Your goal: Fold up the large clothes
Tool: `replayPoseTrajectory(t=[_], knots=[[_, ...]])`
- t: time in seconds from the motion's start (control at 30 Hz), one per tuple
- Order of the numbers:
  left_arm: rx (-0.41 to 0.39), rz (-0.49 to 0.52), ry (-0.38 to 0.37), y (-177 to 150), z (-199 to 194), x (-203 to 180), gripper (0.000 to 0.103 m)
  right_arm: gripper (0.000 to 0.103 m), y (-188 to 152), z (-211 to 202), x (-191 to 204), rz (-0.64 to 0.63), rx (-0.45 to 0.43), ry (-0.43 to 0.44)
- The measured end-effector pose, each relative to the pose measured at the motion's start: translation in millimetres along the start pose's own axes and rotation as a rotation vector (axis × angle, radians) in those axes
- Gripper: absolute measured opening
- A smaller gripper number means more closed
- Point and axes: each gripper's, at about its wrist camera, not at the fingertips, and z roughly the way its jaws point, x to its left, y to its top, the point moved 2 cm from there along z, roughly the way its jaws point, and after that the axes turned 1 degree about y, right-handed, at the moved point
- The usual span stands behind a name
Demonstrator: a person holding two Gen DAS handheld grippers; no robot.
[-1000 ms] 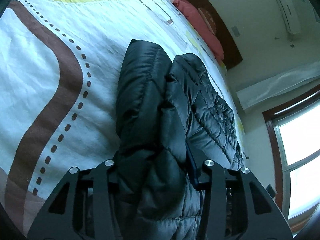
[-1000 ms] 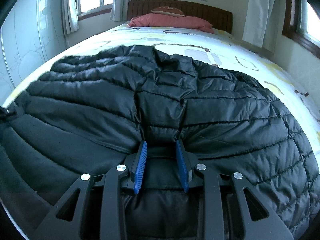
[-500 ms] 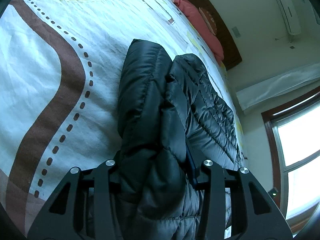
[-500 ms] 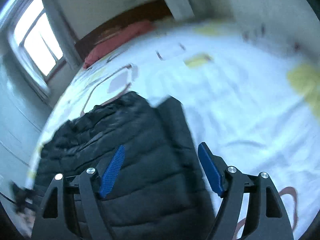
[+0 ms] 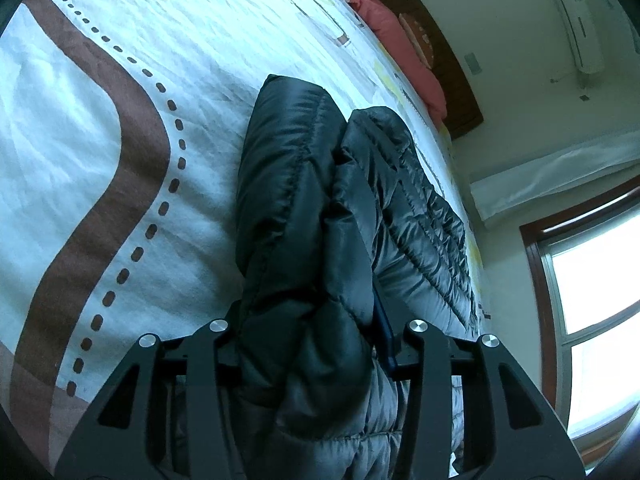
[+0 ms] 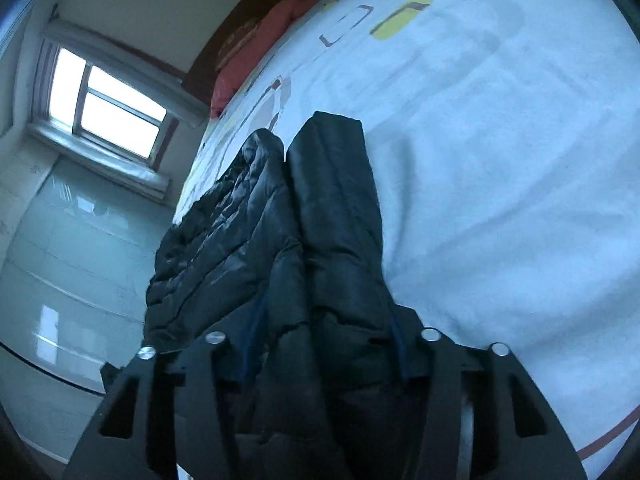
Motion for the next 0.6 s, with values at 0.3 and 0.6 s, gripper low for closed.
replayPoseTrajectory(t=[0.3, 0.6], knots=[[-0.06, -0.007, 0.008, -11.7, -8.1, -8.4, 0.033, 0.036, -15.1, -10.8, -5.6, 0.062, -0.06, 0.042], [-0.081, -0.072, 0.008, -19.8, -7.9, -3.0, 0.043, 0.041, -15.9, -14.3, -10.9, 0.082, -0.069, 0.061]])
